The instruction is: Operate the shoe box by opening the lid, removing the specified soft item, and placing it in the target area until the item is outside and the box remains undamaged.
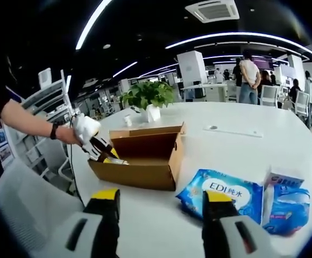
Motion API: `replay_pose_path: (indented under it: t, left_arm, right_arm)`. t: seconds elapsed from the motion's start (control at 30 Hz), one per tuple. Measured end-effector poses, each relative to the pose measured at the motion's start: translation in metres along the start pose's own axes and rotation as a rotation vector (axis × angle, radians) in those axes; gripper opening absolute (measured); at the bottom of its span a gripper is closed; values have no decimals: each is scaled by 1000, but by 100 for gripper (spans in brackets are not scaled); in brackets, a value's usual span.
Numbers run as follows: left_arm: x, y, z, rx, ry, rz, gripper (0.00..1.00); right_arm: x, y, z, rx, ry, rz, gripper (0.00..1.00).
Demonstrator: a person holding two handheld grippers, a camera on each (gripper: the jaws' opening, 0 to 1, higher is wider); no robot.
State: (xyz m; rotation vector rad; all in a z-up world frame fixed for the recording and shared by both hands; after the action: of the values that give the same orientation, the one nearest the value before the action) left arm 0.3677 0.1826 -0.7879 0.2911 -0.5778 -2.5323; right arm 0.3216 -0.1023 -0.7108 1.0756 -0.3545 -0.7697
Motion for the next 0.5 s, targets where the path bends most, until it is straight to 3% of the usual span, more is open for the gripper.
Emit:
replay_pose_path:
  t: [0.17,0.43,0.5]
  left_arm:
    - [2,-1,2,0,7,-10,18]
    - [-3,-15,-9,-86,12,-2,19]
    - [-4,-13,-10,-93,19,-13,19]
  right_arm:
    - [-6,-2,-4,-10,24,5,59]
    - [-8,-2,-3,-16,32,8,59]
    - [-7,-2,-2,-14,30,6,59]
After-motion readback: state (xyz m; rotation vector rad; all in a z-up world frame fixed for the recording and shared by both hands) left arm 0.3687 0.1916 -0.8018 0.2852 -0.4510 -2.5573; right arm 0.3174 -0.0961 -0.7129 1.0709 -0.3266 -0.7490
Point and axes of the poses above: the point that each gripper's makers call its tool centre point, and the gripper's own axes: z roughly backward along the fingers, x roughly to its right, y roughly out of its top, the point moved 2 cm from there along z, roughly backward along the fingers, and after that the axes turned 9 degrees about z, right-handed, at the moved point
